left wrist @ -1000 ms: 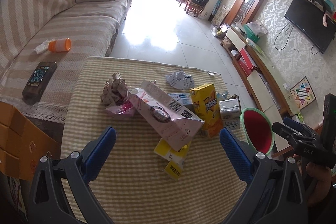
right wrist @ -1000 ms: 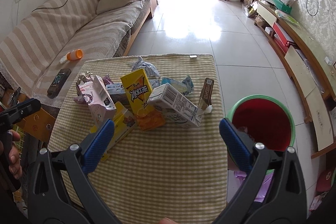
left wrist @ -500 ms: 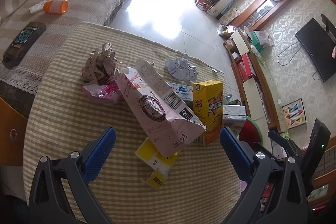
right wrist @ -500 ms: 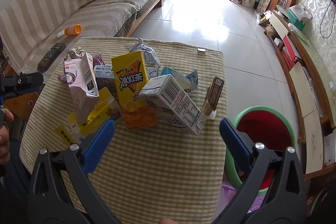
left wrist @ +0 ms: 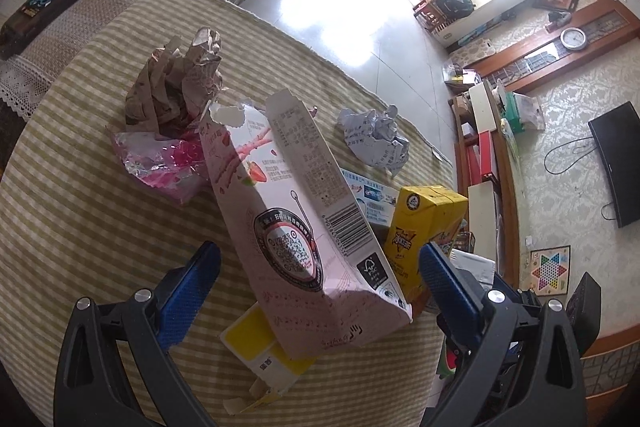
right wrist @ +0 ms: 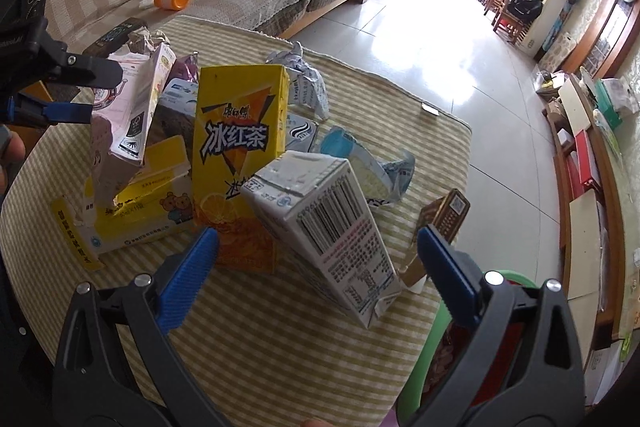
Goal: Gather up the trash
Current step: 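Grasp the white milk carton with the right tool while the left tool grasps the pink carton, then carry the white carton with the right tool over the bucket while the left tool carries the pink carton, then open the right tool over the bucket while the left tool releases the pink carton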
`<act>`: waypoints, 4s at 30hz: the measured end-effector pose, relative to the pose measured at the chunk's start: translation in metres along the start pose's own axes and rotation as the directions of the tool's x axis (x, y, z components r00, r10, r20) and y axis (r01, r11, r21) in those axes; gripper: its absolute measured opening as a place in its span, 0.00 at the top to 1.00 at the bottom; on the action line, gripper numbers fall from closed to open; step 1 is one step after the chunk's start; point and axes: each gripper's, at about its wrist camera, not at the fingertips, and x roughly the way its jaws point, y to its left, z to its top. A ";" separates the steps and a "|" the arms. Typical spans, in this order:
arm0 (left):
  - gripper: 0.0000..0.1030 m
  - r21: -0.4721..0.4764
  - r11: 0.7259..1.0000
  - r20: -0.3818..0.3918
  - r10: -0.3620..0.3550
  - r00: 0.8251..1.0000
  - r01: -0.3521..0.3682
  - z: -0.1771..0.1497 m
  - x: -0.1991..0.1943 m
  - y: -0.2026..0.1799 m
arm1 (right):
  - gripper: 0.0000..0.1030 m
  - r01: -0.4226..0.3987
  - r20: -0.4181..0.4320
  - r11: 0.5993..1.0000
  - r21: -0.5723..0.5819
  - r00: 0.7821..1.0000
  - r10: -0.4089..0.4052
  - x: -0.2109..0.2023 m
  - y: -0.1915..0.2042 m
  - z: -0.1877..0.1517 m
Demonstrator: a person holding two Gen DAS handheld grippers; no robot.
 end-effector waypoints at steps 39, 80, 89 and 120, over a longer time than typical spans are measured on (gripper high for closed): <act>0.32 0.033 0.999 0.099 -0.006 0.995 0.003 -0.003 -0.040 -0.011 | 0.59 -0.009 0.114 0.999 0.033 0.994 0.005 -0.061 0.004 -0.001; 0.32 0.576 0.788 -0.094 -0.202 0.975 0.219 -0.090 -0.035 -0.254 | 0.59 -0.018 0.275 0.786 0.617 0.942 -0.194 -0.199 -0.169 -0.114; 0.32 0.586 0.746 -0.238 -0.215 0.947 0.317 -0.118 0.023 -0.310 | 0.59 -0.019 0.259 0.729 0.684 0.941 -0.218 -0.196 -0.212 -0.141; 0.08 0.451 0.796 -0.322 -0.277 0.905 0.404 -0.112 0.080 -0.344 | 0.21 -0.047 0.250 0.680 0.732 0.947 -0.203 -0.168 -0.241 -0.157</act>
